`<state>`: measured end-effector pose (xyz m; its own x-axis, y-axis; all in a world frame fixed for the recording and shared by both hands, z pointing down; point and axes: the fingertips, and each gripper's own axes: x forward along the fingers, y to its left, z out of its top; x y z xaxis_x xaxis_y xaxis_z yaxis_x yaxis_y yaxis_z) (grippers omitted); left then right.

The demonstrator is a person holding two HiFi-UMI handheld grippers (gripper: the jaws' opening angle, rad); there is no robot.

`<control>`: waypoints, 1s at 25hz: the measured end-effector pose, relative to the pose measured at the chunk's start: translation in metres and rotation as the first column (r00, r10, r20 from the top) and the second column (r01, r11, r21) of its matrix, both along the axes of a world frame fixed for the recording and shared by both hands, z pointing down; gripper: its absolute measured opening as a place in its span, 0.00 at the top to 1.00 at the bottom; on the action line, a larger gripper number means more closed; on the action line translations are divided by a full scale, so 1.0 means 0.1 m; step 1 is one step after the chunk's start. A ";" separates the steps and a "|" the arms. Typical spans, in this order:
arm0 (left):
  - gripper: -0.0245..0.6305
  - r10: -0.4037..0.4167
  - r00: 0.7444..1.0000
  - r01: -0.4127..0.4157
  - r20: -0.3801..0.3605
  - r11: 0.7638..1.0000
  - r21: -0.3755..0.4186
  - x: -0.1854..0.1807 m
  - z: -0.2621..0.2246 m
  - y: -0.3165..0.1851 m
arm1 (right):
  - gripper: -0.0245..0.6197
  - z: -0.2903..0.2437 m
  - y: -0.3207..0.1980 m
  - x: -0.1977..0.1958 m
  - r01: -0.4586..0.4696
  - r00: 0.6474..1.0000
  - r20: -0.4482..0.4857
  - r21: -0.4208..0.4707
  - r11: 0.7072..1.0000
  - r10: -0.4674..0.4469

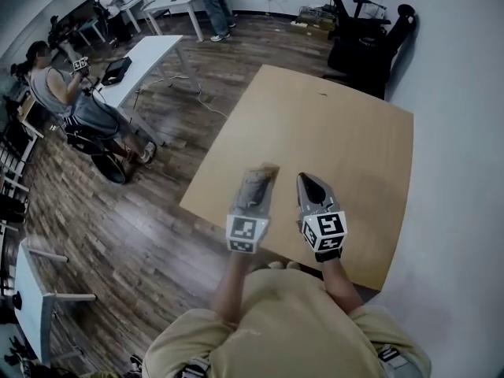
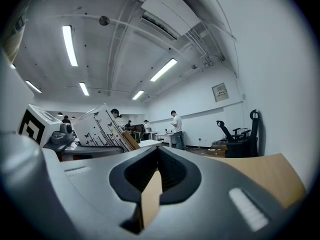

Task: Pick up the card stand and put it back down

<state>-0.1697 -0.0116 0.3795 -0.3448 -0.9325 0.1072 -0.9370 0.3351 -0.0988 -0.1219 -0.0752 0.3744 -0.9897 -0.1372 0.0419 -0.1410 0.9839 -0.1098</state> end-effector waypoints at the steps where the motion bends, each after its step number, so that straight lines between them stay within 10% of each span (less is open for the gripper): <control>1: 0.89 -0.015 1.000 0.015 0.001 1.000 -0.003 -0.01 0.02 0.05 | 0.95 0.02 0.03 -0.03 0.015 1.000 0.004 -0.014 1.000 -0.015; 16: 0.89 -0.251 0.966 0.250 -0.055 0.968 -0.014 -0.82 0.44 0.45 | 0.95 0.47 0.41 -0.80 0.223 0.974 0.007 -0.196 0.955 -0.226; 25: 0.89 -0.198 0.976 0.193 -0.088 0.979 -0.065 -1.57 0.81 0.14 | 0.95 0.97 0.19 -1.43 0.275 0.953 -0.088 -0.153 0.949 -0.290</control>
